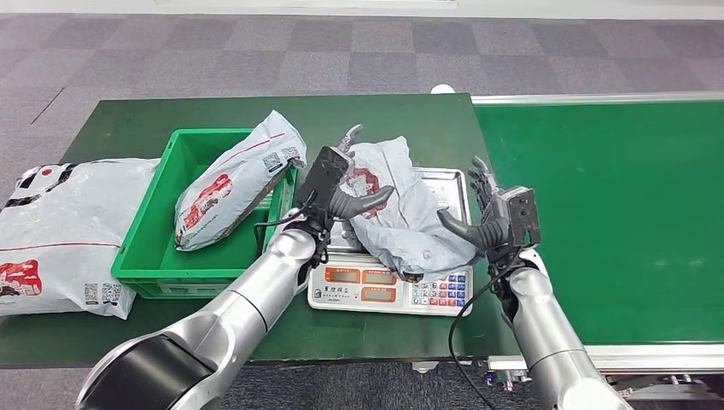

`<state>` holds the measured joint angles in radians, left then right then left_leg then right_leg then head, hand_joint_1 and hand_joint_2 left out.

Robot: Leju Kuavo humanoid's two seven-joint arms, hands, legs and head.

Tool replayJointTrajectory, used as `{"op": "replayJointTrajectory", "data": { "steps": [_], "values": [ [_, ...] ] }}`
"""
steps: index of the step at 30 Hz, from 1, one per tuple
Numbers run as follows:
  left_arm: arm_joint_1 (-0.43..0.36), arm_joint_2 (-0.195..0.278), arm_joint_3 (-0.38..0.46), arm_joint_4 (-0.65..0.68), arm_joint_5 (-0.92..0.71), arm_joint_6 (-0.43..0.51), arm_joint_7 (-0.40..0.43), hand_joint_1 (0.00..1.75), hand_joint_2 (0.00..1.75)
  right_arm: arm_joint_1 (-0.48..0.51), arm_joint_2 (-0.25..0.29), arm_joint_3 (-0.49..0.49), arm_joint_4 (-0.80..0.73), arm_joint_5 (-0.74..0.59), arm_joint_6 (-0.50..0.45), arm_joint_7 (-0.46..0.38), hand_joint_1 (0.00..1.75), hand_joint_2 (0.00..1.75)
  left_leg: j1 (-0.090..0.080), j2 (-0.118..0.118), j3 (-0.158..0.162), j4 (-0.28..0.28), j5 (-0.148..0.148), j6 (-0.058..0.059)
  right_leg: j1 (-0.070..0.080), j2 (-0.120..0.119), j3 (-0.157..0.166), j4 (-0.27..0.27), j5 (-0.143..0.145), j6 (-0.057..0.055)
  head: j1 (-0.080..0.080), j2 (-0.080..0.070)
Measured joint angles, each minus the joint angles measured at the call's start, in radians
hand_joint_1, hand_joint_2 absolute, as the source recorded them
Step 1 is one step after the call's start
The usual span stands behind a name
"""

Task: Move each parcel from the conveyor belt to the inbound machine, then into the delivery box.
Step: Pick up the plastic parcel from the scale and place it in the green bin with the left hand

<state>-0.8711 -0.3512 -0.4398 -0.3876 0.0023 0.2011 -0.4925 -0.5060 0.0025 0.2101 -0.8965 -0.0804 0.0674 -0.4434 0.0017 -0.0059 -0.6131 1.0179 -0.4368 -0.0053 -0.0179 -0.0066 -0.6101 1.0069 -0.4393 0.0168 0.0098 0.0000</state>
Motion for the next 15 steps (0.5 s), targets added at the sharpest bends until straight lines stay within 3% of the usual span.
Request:
{"op": "replayJointTrajectory", "data": {
  "steps": [3, 8, 12, 15],
  "values": [
    [-0.001, -0.002, -0.001, 0.0, -0.006, 0.002, 0.0, 0.0, 1.75, -0.017, -0.004, -0.01, 0.025, 0.005, -0.013, -0.005, 0.0, 1.75, 0.0, 0.0, 0.0, 0.0, 0.0, 0.0, 0.0, 0.0, 0.0, 0.0, 0.0, 0.0, 0.0, 0.0],
    [-0.004, -0.006, -0.017, 0.0, -0.044, 0.008, 0.009, 0.0, 1.75, -0.029, -0.009, -0.031, 0.049, 0.063, -0.159, -0.014, 0.0, 1.75, 0.0, -0.001, 0.0, 0.0, 0.0, 0.0, 0.0, -0.001, 0.0, 0.0, 0.0, 0.0, 0.0, 0.0],
    [-0.004, -0.007, -0.027, 0.0, -0.057, 0.008, 0.016, 0.0, 1.75, -0.033, -0.013, -0.039, 0.053, 0.084, -0.204, -0.014, 0.0, 1.75, 0.0, -0.001, 0.0, 0.0, 0.0, 0.0, 0.0, -0.001, 0.0, 0.0, 0.0, 0.0, 0.0, 0.0],
    [-0.01, -0.01, -0.099, -0.001, -0.142, 0.001, 0.054, 0.0, 1.75, -0.04, -0.029, -0.088, 0.061, 0.173, -0.364, -0.016, 0.0, 1.75, -0.001, 0.0, 0.0, 0.0, 0.0, 0.0, 0.0, 0.0, 0.0, 0.0, 0.0, 0.0, 0.0, 0.0]
  ]
}}
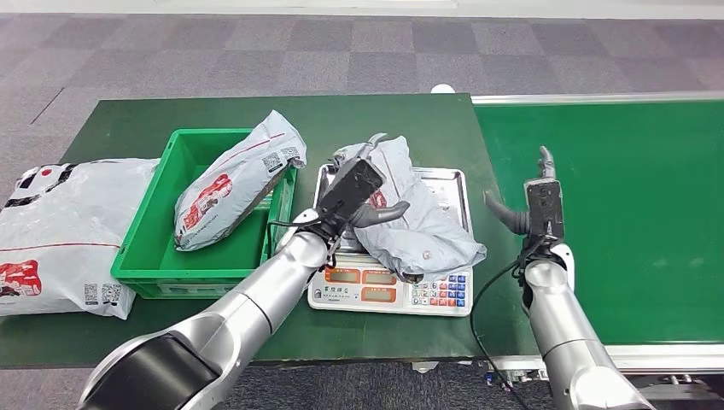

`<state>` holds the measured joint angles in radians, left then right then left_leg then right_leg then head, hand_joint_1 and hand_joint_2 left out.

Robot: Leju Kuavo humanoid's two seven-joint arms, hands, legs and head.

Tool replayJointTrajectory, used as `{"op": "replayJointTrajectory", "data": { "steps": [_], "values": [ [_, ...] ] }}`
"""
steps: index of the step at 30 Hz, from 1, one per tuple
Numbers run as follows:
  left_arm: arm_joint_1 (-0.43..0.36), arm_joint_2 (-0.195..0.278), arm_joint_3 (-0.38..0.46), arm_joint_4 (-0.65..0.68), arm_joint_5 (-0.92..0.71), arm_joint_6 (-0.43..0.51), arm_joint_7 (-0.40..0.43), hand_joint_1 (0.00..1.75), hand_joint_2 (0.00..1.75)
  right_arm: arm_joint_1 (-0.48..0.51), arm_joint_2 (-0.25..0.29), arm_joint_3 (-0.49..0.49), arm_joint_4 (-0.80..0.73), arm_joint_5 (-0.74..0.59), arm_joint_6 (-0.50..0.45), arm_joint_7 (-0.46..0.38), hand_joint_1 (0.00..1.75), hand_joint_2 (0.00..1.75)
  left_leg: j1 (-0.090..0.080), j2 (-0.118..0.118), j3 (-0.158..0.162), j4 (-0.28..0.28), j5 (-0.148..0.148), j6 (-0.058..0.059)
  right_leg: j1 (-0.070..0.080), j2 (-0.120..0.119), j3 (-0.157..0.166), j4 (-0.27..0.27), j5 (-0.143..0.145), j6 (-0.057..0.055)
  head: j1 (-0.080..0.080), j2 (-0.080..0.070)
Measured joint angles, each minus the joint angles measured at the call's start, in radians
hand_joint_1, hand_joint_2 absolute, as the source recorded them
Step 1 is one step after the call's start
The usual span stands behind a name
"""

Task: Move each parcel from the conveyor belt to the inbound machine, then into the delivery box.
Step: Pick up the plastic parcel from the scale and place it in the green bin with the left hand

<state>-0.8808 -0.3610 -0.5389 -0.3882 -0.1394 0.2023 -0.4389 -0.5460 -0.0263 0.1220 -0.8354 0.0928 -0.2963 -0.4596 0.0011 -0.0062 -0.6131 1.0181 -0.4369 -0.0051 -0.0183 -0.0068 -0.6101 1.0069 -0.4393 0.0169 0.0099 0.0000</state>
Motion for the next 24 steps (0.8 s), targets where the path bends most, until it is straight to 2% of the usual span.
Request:
{"op": "replayJointTrajectory", "data": {
  "steps": [1, 3, 12, 18, 19, 22, 24],
  "values": [
    [-0.003, -0.001, -0.033, 0.0, -0.04, -0.003, 0.015, 0.0, 1.75, -0.001, -0.005, -0.017, 0.0, 0.025, -0.043, -0.002, 0.0, 1.75, 0.0, 0.0, 0.0, 0.0, 0.0, 0.0, 0.0, 0.0, 0.0, 0.0, 0.0, 0.0, 0.0, 0.0],
    [-0.008, -0.001, -0.087, 0.0, -0.112, -0.003, 0.042, 0.0, 1.75, 0.0, -0.007, -0.034, -0.006, 0.037, -0.066, -0.003, 0.0, 1.75, 0.0, 0.0, 0.0, 0.0, 0.0, 0.0, 0.0, 0.0, 0.0, 0.0, 0.0, 0.0, 0.0, 0.0],
    [-0.014, -0.001, -0.415, -0.016, -0.337, -0.058, 0.223, 0.0, 1.75, 0.052, -0.016, -0.071, -0.153, 0.066, -0.105, 0.017, 0.0, 1.75, 0.0, 0.0, 0.0, 0.0, 0.0, 0.0, 0.0, 0.0, 0.0, 0.0, 0.0, 0.0, 0.0, 0.0],
    [-0.018, -0.001, -0.553, -0.019, -0.4, -0.091, 0.287, 0.02, 1.75, 0.084, -0.016, -0.079, -0.225, 0.069, -0.102, 0.023, 0.0, 1.75, 0.0, 0.001, 0.0, 0.0, 0.0, 0.0, 0.0, 0.001, 0.0, 0.0, 0.0, 0.0, 0.0, 0.0],
    [-0.02, -0.001, -0.576, -0.019, -0.418, -0.101, 0.303, 0.4, 1.75, 0.089, -0.016, -0.08, -0.236, 0.069, -0.101, 0.022, 0.0, 1.75, 0.0, 0.001, 0.0, 0.0, 0.0, 0.0, 0.0, 0.001, 0.0, 0.0, 0.0, 0.0, 0.0, 0.0],
    [-0.024, -0.001, -0.649, -0.025, -0.486, -0.151, 0.354, 1.67, 1.75, 0.101, -0.016, -0.085, -0.268, 0.07, -0.091, 0.022, 0.0, 1.75, 0.0, 0.001, 0.0, 0.0, 0.0, 0.0, 0.0, 0.001, 0.0, 0.0, 0.0, 0.0, 0.0, 0.0],
    [-0.024, -0.001, -0.701, -0.035, -0.538, -0.188, 0.39, 1.73, 1.75, 0.108, -0.016, -0.086, -0.289, 0.073, -0.082, 0.022, 0.0, 1.75, 0.0, 0.001, 0.0, 0.0, 0.0, 0.0, 0.0, 0.001, 0.0, 0.0, 0.0, 0.0, 0.0, 0.0]
  ]
}}
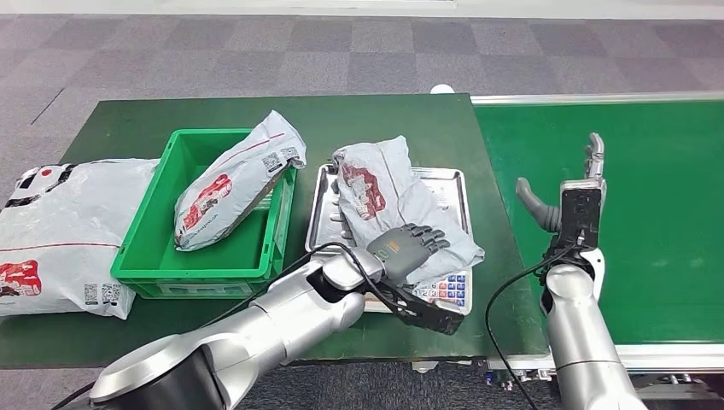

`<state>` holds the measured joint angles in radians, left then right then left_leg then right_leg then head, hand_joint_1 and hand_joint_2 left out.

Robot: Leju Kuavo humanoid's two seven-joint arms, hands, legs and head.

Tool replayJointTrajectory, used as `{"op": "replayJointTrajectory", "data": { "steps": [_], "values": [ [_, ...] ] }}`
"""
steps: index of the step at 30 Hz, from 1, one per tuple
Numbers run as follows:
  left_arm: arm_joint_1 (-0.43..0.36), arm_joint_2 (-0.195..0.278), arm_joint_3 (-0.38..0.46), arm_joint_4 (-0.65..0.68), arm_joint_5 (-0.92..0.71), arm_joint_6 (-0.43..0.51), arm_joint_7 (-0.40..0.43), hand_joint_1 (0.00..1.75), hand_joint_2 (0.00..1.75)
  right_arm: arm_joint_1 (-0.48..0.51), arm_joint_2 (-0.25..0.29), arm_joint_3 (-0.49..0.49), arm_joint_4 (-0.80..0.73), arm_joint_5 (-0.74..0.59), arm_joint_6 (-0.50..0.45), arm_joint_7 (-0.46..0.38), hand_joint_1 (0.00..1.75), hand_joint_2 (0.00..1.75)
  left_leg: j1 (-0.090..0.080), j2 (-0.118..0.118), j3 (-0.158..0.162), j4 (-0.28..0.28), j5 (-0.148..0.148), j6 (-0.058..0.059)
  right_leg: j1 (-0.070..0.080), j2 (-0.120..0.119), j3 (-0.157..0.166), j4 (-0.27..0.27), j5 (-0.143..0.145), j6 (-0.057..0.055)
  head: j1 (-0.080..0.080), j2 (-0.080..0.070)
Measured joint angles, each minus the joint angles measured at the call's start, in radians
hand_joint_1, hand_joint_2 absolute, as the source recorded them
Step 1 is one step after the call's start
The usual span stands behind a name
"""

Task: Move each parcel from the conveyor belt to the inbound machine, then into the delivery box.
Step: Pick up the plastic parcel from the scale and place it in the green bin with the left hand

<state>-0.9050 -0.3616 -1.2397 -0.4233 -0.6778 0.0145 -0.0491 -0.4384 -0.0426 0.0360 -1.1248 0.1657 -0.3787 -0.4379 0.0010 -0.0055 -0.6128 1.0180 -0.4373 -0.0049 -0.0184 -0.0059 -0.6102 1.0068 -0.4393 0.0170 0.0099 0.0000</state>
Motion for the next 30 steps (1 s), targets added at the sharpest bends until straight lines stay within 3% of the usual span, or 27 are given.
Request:
{"op": "replayJointTrajectory", "data": {
  "steps": [8, 21, 30],
  "values": [
    [-0.016, 0.0, -0.097, -0.025, -0.078, -0.028, 0.059, 1.75, 1.75, 0.034, 0.0, 0.0, -0.067, 0.008, 0.012, -0.004, 0.0, 1.75, 0.0, 0.0, 0.0, 0.0, 0.0, 0.0, 0.0, 0.0, 0.0, 0.0, 0.0, 0.0, 0.0, 0.0],
    [-0.024, 0.0, -0.107, -0.026, -0.118, -0.025, 0.078, 1.75, 1.75, 0.138, 0.001, 0.0, -0.216, 0.016, -0.035, -0.017, 0.0, 1.75, 0.0, 0.0, 0.001, 0.0, 0.0, 0.0, 0.0, 0.0, 0.001, 0.0, 0.0, 0.0, 0.0, 0.0],
    [-0.032, 0.0, -0.107, -0.025, -0.236, 0.156, 0.107, 1.75, 1.75, 0.188, 0.001, 0.0, -0.28, 0.02, -0.042, -0.017, 0.0, 1.75, 0.0, 0.0, 0.0, 0.0, 0.0, 0.0, 0.0, 0.0, 0.001, 0.0, 0.0, 0.0, 0.0, 0.0]
  ]
}}
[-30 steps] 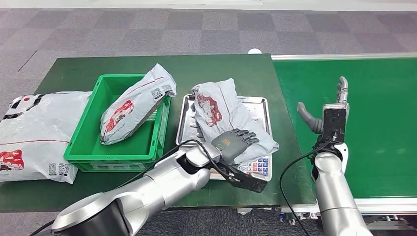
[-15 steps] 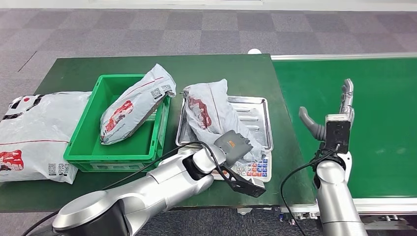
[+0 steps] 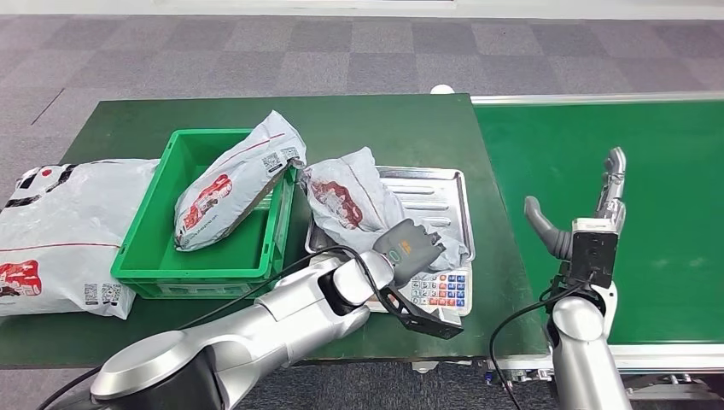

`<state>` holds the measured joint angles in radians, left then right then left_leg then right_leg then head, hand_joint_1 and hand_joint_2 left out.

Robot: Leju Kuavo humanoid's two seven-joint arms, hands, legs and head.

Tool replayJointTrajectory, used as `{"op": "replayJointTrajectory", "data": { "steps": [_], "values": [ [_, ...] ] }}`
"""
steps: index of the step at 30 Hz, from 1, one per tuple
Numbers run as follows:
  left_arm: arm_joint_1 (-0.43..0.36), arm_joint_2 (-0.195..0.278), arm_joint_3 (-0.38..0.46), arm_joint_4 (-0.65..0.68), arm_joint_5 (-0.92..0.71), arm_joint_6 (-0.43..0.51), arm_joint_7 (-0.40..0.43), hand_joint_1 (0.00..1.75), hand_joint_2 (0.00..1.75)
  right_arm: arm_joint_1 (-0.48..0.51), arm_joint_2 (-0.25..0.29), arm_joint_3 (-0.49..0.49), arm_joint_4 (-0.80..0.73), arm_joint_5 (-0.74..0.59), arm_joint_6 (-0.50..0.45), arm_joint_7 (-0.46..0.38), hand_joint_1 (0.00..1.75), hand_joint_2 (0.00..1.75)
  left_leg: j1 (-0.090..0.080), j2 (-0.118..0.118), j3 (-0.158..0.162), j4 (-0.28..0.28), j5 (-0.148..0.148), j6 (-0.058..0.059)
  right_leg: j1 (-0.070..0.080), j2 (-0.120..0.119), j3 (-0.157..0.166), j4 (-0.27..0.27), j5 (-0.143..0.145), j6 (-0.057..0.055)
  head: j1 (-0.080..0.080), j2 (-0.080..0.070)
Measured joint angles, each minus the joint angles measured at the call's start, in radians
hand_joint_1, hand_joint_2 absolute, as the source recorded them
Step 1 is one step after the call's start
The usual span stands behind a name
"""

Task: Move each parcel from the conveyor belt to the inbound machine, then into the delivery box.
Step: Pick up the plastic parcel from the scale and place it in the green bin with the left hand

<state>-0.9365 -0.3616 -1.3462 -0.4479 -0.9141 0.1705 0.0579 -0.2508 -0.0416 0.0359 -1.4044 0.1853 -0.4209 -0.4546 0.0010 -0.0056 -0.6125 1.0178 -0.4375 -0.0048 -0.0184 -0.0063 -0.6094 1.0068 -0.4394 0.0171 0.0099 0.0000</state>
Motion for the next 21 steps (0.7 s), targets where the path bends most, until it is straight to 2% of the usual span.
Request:
{"op": "replayJointTrajectory", "data": {
  "steps": [7, 13, 21],
  "values": [
    [-0.053, 0.0, 0.024, -0.019, -0.181, 0.149, 0.034, 1.75, 1.75, -0.015, 0.002, 0.0, -0.001, 0.012, 0.005, -0.001, 0.0, 1.75, 0.0, 0.0, 0.0, 0.0, 0.0, 0.0, 0.0, 0.0, 0.0, 0.0, 0.0, 0.0, 0.0, 0.0],
    [-0.119, 0.0, 0.129, -0.06, -0.396, 0.175, 0.052, 1.75, 1.75, -0.041, 0.008, 0.0, 0.008, 0.03, 0.013, 0.012, 0.0, 1.75, 0.0, 0.0, 0.0, 0.0, 0.0, 0.0, 0.0, -0.001, 0.0, 0.0, 0.0, 0.0, 0.0, 0.0],
    [-0.128, 0.0, 0.25, -0.066, -0.503, 0.2, 0.058, 1.75, 1.75, -0.045, 0.008, 0.0, 0.013, 0.037, 0.024, 0.018, 0.0, 1.75, 0.0, -0.001, 0.0, 0.0, 0.0, 0.0, 0.0, -0.001, 0.0, 0.0, 0.0, 0.0, 0.0, 0.0]
  ]
}}
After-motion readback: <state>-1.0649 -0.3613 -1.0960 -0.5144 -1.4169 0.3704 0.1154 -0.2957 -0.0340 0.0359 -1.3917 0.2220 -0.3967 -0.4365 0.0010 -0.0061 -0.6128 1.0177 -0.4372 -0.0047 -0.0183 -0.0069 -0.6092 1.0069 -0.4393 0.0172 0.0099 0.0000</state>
